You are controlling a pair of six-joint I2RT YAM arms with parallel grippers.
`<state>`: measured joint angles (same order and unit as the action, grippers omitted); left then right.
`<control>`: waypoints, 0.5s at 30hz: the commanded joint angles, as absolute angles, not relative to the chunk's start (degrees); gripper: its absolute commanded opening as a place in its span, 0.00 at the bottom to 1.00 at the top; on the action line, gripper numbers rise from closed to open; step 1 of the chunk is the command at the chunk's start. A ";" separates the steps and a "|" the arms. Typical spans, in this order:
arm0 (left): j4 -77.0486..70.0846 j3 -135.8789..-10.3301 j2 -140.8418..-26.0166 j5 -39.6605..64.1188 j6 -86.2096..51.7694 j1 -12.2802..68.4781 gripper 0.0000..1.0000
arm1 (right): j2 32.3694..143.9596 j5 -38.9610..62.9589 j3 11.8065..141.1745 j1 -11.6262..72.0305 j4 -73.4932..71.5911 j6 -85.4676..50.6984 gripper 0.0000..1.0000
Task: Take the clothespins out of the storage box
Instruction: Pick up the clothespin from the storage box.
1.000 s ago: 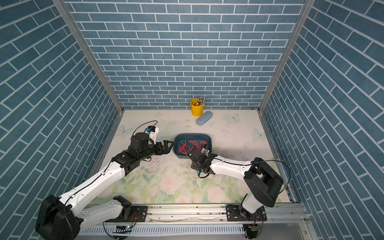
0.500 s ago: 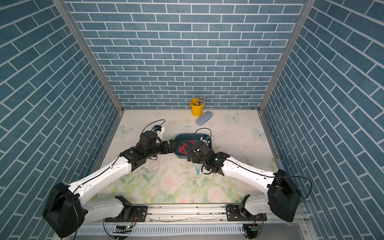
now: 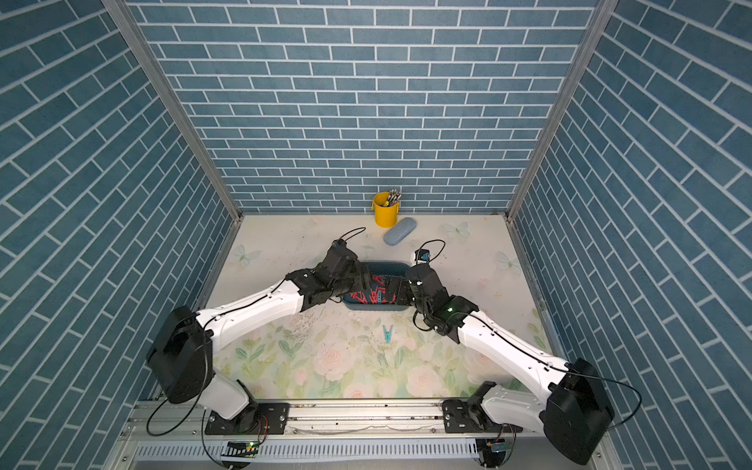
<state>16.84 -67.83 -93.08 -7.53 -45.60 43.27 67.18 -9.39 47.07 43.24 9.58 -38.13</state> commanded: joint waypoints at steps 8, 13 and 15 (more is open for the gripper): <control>28.48 -79.93 -107.11 -15.60 -51.01 43.17 0.56 | 64.79 -7.12 46.34 41.00 6.87 -29.60 1.00; 29.27 -82.12 -111.40 -14.54 -52.29 41.61 0.47 | 64.03 -6.69 46.09 40.43 7.03 -28.83 1.00; 29.42 -82.75 -112.74 -14.46 -52.32 40.99 0.45 | 63.82 -6.62 45.75 40.26 6.95 -28.83 0.99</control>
<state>26.72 -81.25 -111.24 -13.69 -51.40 42.19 65.06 -7.18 46.87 40.64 8.03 -31.03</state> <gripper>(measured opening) 0.524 0.994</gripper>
